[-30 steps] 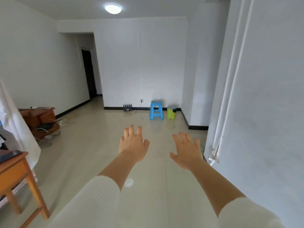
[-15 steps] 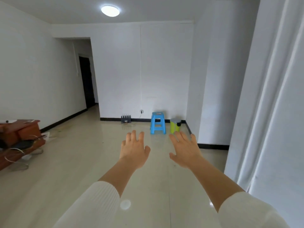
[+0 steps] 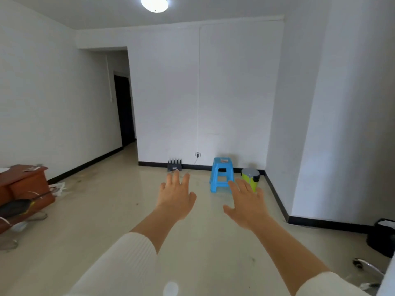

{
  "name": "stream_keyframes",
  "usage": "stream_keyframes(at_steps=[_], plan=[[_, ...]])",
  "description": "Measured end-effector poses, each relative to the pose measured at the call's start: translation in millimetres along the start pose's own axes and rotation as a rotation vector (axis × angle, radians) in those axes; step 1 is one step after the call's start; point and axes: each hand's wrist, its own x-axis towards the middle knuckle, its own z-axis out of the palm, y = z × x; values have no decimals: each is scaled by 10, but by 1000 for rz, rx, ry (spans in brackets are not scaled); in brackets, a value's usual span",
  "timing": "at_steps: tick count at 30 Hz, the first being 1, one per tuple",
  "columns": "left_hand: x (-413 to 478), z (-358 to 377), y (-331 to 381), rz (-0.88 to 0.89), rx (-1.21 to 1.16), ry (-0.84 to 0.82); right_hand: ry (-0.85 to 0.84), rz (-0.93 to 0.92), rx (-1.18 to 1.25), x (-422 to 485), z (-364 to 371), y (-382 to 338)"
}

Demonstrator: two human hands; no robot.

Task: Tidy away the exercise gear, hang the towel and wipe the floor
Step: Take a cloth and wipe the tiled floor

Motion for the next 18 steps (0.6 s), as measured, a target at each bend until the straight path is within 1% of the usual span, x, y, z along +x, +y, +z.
stream_keyframes(at_steps=[5, 7, 11, 15, 18], plan=[[1505, 497, -139, -26, -65, -19, -3, 56, 65, 1397, 486, 260], [2037, 734, -108, -11, -74, -15, -9, 59, 48, 1921, 692, 435], [3108, 1263, 11, 8, -93, 13, 3, 124, 81, 3012, 1167, 849], [4245, 1890, 195, -61, -143, 38, 26, 74, 60, 4128, 1701, 1341], [5113, 2317, 382, -97, -183, 14, 3, 63, 75, 4958, 2034, 1770]])
